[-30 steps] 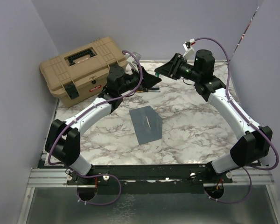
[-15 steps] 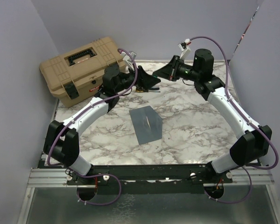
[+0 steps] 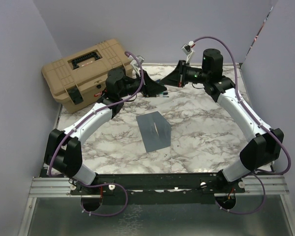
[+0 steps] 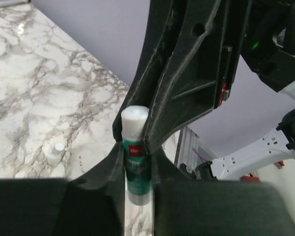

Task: Place the letter into the envelope and seal it

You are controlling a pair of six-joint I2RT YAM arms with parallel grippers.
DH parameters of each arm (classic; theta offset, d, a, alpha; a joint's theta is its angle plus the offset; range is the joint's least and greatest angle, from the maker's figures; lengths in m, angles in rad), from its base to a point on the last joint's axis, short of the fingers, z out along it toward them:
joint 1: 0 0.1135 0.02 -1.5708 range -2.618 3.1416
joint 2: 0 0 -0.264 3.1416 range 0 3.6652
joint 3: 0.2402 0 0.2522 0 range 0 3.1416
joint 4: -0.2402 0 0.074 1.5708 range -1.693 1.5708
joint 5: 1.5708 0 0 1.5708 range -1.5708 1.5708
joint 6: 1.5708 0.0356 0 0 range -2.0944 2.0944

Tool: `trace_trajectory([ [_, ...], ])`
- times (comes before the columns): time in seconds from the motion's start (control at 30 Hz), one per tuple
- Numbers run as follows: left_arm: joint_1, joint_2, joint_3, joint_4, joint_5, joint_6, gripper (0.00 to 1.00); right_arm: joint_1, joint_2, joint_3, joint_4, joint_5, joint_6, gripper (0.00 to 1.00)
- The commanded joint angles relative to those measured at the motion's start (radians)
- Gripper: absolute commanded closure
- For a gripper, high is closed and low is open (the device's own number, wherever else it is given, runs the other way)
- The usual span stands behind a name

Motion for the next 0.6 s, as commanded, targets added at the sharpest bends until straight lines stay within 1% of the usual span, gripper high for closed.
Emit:
trace_trajectory([
  [0.0,0.003,0.003,-0.003,-0.002,0.050,-0.002,1.00,0.006,0.009,0.036,-0.033,-0.058,0.003,1.00],
  [0.03,0.004,0.004,-0.004,-0.002,0.048,-0.001,1.00,0.006,0.006,0.036,-0.030,-0.041,0.016,0.95],
  [0.07,0.003,0.001,-0.005,-0.002,0.042,0.008,1.00,0.006,0.000,0.033,-0.030,-0.019,0.027,0.83],
  [0.1,0.002,-0.002,-0.006,-0.002,0.030,0.014,1.00,0.006,-0.010,0.027,-0.028,0.014,0.039,0.68],
  [0.13,0.003,-0.005,-0.006,-0.002,0.015,0.021,1.00,0.006,-0.026,0.014,-0.017,0.056,0.058,0.51],
  [0.17,0.004,-0.010,-0.006,-0.002,0.002,0.027,1.00,0.006,-0.047,-0.007,-0.001,0.113,0.078,0.38],
  [0.2,0.004,-0.011,-0.007,-0.002,-0.011,0.033,1.00,0.006,-0.071,-0.025,0.017,0.148,0.091,0.30],
  [0.23,0.003,-0.015,-0.008,-0.001,-0.025,0.036,1.00,0.005,-0.093,-0.039,0.031,0.164,0.092,0.25],
  [0.3,0.003,-0.017,-0.009,0.012,-0.053,0.038,1.00,0.005,-0.130,-0.051,0.045,0.173,0.084,0.19],
  [0.4,0.002,-0.020,-0.011,0.066,-0.100,0.009,1.00,0.004,-0.168,-0.093,0.074,0.167,0.058,0.16],
  [0.5,0.003,-0.015,-0.009,0.153,-0.154,-0.067,1.00,0.005,-0.186,-0.163,0.124,0.126,0.036,0.17],
  [0.57,0.002,-0.010,-0.007,0.207,-0.204,-0.131,1.00,0.006,-0.195,-0.212,0.167,0.109,0.025,0.19],
])
